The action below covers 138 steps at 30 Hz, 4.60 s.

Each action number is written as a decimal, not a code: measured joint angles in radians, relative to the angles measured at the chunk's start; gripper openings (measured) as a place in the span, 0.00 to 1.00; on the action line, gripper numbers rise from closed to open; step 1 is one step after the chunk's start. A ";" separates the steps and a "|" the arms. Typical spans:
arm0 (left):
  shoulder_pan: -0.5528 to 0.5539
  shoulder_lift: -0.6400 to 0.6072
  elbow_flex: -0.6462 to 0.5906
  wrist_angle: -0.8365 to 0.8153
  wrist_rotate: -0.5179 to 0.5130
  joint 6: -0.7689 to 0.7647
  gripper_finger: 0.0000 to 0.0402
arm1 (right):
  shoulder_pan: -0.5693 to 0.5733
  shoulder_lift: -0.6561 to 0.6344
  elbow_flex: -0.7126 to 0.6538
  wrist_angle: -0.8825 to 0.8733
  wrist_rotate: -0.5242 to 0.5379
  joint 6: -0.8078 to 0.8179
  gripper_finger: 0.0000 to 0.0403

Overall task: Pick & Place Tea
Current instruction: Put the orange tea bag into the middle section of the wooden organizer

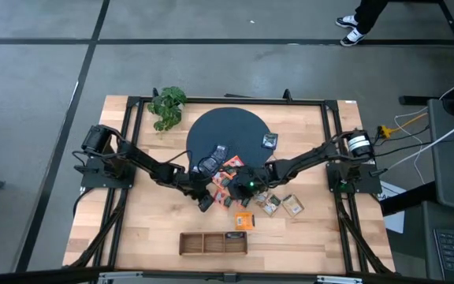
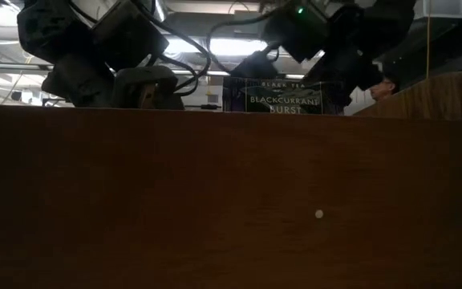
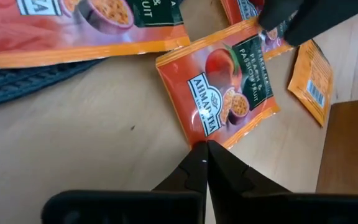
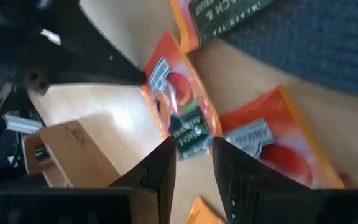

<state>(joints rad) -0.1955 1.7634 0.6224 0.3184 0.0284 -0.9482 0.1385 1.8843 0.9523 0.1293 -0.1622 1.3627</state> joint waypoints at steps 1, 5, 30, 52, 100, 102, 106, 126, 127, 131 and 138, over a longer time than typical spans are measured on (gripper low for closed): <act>0.000 0.000 -0.001 0.003 -0.004 0.000 0.01 | -0.004 0.008 0.000 0.003 -0.004 0.005 0.27; 0.000 0.001 -0.001 0.005 -0.011 -0.007 0.01 | -0.013 0.040 0.000 0.038 -0.039 0.017 0.27; 0.000 0.000 0.000 -0.019 0.013 -0.010 0.01 | -0.021 0.003 -0.001 -0.039 0.011 -0.065 0.27; 0.008 0.003 -0.004 0.099 -0.045 -0.089 0.01 | -0.021 0.003 -0.001 0.002 0.004 -0.055 0.27; 0.308 -0.582 -0.004 -0.316 0.366 0.350 0.09 | -0.071 0.003 0.530 -0.514 -0.002 -0.670 0.00; 0.311 -0.582 -0.004 -0.302 0.372 0.351 0.14 | -0.078 0.003 0.534 -0.518 -0.003 -0.670 0.00; 0.312 -0.582 -0.003 -0.266 0.419 0.348 0.23 | -0.079 0.003 0.535 -0.517 -0.003 -0.677 0.00; 0.374 -0.582 -0.003 -0.381 0.524 0.406 0.29 | -0.096 0.003 0.535 -0.468 -0.005 -0.683 0.00; 0.374 -0.582 -0.003 -0.395 0.524 0.410 0.28 | -0.096 0.003 0.535 -0.468 -0.005 -0.683 0.00; 0.374 -0.582 -0.003 -0.401 0.524 0.412 0.24 | -0.097 0.003 0.535 -0.464 -0.004 -0.685 0.00; 0.374 -0.582 -0.003 -0.398 0.524 0.431 0.03 | -0.097 0.003 0.535 -0.429 -0.004 -0.687 0.07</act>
<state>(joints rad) 0.1787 1.1816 0.6197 -0.0792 0.5526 -0.5173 0.0410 1.8870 1.4876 -0.2996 -0.1665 0.6761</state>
